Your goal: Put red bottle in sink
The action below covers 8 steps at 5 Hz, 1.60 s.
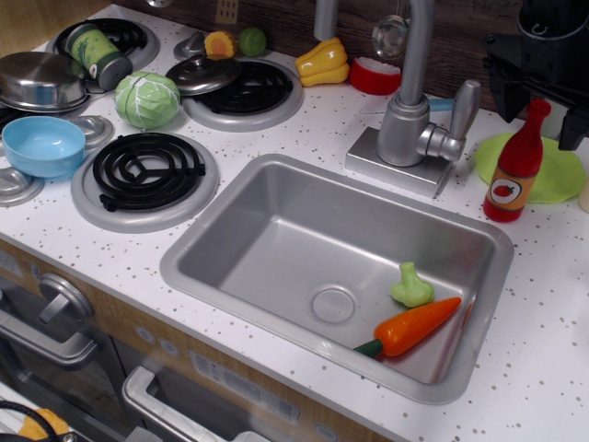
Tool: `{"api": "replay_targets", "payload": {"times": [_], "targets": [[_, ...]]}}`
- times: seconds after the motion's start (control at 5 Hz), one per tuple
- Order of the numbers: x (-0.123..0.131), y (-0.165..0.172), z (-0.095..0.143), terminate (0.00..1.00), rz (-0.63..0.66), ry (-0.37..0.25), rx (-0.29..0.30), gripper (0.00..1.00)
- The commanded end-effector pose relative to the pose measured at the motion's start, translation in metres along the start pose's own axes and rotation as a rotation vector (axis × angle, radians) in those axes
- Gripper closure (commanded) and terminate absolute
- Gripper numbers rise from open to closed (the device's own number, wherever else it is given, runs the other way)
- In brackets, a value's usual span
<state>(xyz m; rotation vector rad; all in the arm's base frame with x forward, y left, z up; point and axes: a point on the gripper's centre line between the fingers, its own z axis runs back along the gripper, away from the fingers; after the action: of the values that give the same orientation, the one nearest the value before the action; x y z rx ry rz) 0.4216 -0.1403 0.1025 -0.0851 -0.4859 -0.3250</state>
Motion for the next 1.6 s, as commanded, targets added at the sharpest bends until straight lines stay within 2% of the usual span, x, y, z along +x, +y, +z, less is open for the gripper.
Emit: {"api": "replay_targets", "payload": {"times": [0.0,0.2,0.4,0.6,1.0,1.2,1.4], "targets": [[0.021,0.001,0.006,0.0,-0.023,-0.071,-0.007,0.0],[0.022,0.003,0.004,0.0,-0.016,-0.064,-0.018,1.0],[0.021,0.003,0.004,0.0,-0.015,-0.062,-0.019,1.0],[0.022,0.003,0.016,0.0,-0.001,-0.034,-0.008,1.0],[0.003,0.024,0.071,0.0,-0.004,0.108,0.099,1.0],[-0.026,0.047,0.086,0.0,-0.023,0.158,0.1,1.0],[-0.062,0.075,0.085,0.0,-0.074,0.13,0.109,1.0]]}}
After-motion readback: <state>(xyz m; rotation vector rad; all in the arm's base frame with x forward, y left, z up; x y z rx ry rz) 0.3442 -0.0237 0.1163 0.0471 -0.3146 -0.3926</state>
